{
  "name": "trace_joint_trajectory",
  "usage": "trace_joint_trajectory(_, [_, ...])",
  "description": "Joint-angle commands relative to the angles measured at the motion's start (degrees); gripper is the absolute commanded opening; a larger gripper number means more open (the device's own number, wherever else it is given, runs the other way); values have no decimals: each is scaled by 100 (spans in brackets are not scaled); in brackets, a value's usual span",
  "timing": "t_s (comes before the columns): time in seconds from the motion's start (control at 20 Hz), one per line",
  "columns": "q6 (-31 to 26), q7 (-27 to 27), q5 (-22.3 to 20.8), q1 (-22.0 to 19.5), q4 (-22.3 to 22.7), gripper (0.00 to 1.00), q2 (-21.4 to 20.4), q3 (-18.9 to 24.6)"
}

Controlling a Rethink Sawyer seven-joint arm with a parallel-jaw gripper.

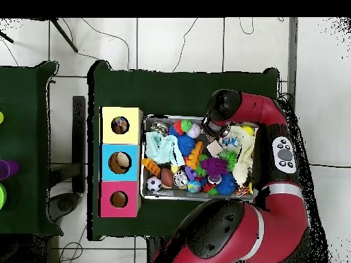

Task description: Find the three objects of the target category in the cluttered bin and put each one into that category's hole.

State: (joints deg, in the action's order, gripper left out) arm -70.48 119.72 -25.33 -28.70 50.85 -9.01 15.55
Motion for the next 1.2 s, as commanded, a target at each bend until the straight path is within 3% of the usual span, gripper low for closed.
trace_joint_trajectory(0.05, [-38,-1142,-188,75,-123,0,590,257])
trace_joint_trajectory(1.2, [-1740,-1305,76,165,-877,0,366,360])
